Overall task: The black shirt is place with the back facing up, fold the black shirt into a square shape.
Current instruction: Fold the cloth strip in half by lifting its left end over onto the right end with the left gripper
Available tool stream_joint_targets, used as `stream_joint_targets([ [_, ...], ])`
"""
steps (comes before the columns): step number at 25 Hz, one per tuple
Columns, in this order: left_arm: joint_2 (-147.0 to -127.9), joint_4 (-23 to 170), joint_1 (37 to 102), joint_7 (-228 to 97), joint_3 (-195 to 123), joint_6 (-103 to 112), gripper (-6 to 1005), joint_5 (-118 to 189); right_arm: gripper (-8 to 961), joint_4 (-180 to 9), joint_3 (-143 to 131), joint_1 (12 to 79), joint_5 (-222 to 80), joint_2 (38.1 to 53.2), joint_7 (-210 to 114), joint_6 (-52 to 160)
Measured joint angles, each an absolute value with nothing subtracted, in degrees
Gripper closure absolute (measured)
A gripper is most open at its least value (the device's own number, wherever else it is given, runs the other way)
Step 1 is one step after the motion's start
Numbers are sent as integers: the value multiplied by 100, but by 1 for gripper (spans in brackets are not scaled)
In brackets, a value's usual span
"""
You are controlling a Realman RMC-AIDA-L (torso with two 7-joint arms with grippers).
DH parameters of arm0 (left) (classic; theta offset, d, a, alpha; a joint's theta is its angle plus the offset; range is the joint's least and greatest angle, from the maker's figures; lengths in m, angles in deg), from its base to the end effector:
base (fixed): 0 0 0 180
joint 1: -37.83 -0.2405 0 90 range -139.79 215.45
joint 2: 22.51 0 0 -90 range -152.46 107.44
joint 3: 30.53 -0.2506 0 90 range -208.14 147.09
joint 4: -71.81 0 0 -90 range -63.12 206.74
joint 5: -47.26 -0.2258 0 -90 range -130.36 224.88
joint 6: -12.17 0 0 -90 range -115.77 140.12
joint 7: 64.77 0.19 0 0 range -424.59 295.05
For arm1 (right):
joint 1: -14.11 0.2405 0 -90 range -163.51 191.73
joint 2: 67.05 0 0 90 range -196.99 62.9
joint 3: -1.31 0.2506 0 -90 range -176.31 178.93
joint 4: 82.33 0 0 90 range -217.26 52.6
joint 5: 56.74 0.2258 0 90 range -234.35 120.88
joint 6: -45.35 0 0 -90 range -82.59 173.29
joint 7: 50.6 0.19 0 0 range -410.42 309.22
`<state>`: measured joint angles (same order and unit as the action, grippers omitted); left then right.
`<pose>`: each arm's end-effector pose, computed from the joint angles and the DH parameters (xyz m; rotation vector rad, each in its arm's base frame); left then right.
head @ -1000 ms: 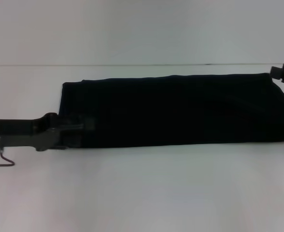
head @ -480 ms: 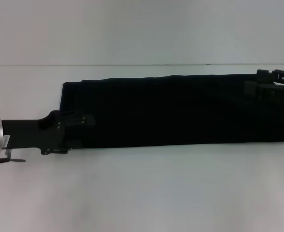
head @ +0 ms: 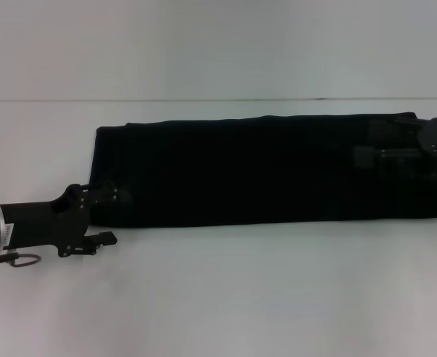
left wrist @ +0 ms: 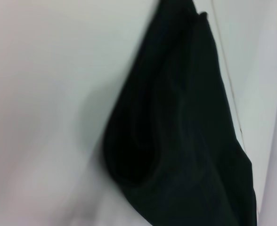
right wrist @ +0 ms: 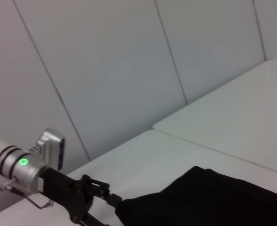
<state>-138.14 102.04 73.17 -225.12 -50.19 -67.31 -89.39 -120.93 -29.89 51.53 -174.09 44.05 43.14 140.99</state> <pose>-0.3170 0.3785 -0.0220 -1.5290 -2.4927 -0.7297 0.2293 0.3963 0.0403 -2.6834 0.7602 0.7463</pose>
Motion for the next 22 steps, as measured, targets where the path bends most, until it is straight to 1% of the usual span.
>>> stream_joint_targets([
  [6,-13818,10142,7318,-22633,-5052,-6447,122,-8941,8,-12145,-2913,5182,-17381,4358,4351,14187],
  [22,-13800,10166,7346,-22601,-5047,-5945,122,-8944,8,-12310,-2835,5180,-17275,4358,4454,14195],
])
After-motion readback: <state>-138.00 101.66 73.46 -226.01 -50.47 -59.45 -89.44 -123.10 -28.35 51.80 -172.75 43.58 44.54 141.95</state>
